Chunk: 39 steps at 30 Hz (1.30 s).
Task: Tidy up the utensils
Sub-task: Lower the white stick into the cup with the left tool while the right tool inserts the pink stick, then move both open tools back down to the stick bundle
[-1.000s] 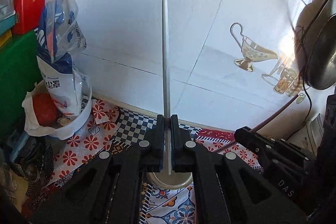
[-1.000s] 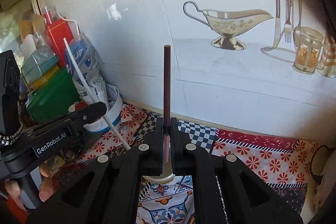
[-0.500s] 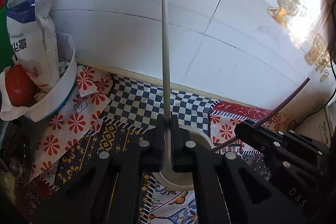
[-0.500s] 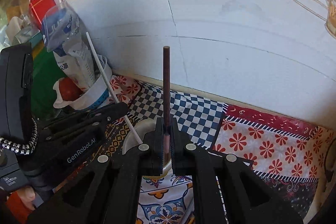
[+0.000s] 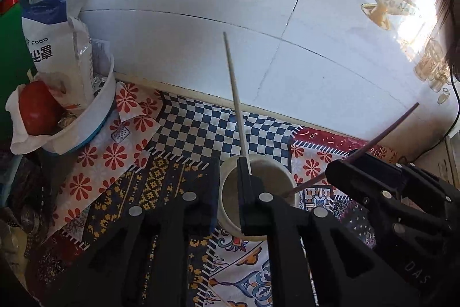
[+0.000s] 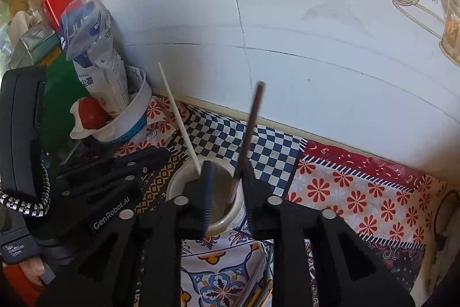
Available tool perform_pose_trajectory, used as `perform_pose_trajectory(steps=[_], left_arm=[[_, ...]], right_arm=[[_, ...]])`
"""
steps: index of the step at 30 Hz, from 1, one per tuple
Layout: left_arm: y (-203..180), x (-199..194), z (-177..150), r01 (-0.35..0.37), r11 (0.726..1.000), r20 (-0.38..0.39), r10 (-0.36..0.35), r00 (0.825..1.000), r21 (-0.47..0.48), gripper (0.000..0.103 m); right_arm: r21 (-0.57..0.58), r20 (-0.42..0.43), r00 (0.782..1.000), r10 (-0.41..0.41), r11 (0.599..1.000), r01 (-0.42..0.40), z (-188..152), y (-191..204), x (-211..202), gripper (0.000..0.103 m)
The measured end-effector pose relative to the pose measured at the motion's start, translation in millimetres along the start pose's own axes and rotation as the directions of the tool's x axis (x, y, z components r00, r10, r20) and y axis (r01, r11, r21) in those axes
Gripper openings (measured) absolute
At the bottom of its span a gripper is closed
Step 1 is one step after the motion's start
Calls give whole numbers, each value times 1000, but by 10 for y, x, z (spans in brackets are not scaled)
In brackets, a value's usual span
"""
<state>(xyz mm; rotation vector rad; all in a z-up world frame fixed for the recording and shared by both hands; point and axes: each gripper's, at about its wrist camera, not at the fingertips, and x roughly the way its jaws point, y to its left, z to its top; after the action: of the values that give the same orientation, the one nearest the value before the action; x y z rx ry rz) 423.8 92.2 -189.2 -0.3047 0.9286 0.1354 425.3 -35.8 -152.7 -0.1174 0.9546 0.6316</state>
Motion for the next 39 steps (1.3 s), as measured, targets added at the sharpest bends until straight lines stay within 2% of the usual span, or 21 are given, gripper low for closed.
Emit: perform_pose_trajectory(steps=[1,4,12,17,21,26,31,35,39], left_arm=[[-4,-48,-11,-3,1000,8,3,1000,2,13],[-28,-218,-56,-8,1000,31,7,999,9,22],[-104,-793,-247,-27,997,118,18,993,72,47],[-151,-1109,-412,-32,992,155,13,988,118,64],[-179,-1255,-543,-18,990,154,-3,988,141,71],[-207,-1202,-766,3,988,97,-18,995,155,72],[-284,-963,-1086,14,983,-5,-13,1000,180,72],[-307,-722,-1398,44,982,-106,-25,994,181,72],[-323,-523,-1670,54,980,-186,-19,982,189,72]], right_arm=[[-1,11,1000,-9,1000,9,-13,11,-48,40],[-2,44,999,-29,1000,29,-51,32,-194,46],[5,109,991,-76,997,76,-192,49,-642,51],[-1,132,985,-114,993,115,-400,84,-881,52],[6,129,982,-137,991,137,-590,65,-1011,52],[36,94,978,-185,983,183,-903,-2,-1079,52],[85,21,978,-210,975,207,-1257,-143,-1075,52],[104,-45,968,-246,963,249,-1537,-231,-996,52],[139,-119,963,-242,956,257,-1816,-335,-867,52]])
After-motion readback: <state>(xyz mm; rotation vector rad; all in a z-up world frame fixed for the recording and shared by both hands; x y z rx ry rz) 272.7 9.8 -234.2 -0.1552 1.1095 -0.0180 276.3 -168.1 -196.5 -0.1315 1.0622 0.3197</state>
